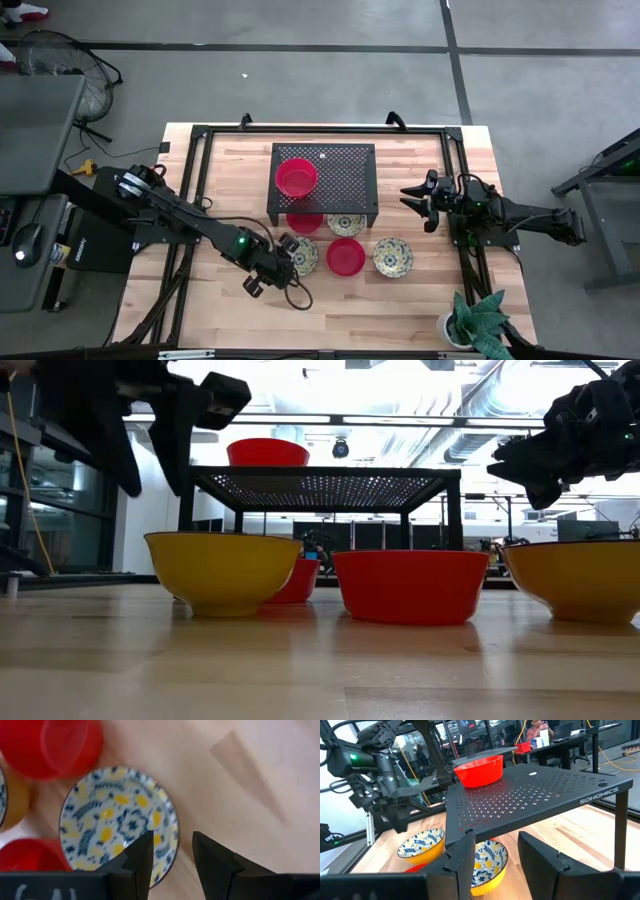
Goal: Pick & Place Mini bowls
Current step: Put the bottom left white patterned bowl on the shelf
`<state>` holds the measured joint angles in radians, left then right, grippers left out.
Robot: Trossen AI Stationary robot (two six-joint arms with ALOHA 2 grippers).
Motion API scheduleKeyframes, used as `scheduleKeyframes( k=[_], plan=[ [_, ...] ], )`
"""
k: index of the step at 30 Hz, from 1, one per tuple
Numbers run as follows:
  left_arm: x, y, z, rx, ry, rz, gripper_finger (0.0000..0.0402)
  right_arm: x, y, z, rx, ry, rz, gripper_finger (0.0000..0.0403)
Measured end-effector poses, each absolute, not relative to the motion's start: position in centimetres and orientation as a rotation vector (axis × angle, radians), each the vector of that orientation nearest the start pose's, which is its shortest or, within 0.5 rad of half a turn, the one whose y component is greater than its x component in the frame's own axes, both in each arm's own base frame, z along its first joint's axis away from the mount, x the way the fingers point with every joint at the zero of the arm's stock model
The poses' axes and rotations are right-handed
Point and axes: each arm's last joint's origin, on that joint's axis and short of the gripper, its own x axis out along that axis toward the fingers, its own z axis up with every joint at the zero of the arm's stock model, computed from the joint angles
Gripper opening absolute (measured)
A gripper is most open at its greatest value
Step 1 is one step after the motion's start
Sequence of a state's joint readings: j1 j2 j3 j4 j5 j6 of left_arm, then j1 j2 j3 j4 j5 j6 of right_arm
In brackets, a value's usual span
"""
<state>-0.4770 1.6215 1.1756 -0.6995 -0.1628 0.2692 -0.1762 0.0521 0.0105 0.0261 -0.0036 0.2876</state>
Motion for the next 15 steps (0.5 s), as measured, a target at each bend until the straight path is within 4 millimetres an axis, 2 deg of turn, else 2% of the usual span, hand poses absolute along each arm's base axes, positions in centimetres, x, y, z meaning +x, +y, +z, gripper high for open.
scheduleKeyframes(
  k=[15],
  plan=[
    [27.8, -13.8, 21.0, 0.749, 1.09, -0.509, 0.0132, 9.9, -1.7, 16.6, 0.288, -0.009, -0.173, 0.0138]
  ],
)
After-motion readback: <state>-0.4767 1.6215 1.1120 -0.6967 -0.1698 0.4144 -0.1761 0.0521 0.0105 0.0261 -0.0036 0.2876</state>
